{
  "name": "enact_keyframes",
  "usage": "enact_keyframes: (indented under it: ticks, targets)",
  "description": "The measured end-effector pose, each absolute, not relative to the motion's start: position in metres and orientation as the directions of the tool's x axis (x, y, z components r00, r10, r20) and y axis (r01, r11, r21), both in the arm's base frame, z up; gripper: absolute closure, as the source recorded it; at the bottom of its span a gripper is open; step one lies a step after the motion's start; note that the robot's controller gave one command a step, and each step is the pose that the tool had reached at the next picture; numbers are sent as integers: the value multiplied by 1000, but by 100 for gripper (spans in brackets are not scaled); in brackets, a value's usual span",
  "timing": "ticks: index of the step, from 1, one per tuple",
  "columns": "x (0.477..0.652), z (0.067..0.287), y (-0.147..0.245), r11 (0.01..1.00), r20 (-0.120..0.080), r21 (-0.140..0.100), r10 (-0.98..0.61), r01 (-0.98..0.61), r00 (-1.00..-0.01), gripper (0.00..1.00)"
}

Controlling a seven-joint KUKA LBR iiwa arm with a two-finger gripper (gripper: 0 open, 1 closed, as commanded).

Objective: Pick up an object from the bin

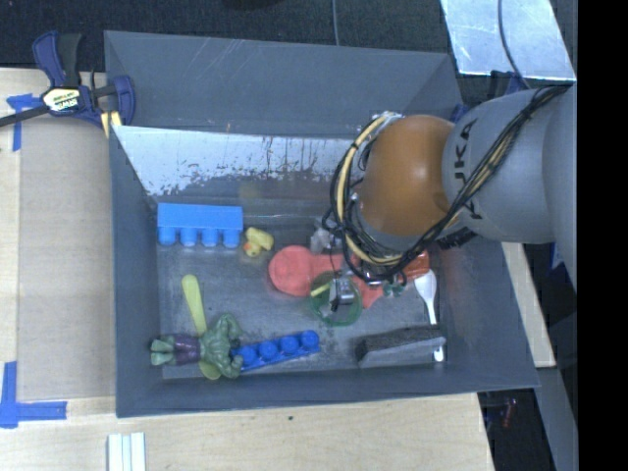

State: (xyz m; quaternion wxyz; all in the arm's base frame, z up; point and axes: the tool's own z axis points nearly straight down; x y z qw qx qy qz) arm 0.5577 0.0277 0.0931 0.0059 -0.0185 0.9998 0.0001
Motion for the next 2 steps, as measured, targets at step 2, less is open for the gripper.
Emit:
enact_keyframes:
  ticks: [2]
  targets:
    - [569, 76, 13, 1000, -12, 4, 7, 7, -1000, 100]
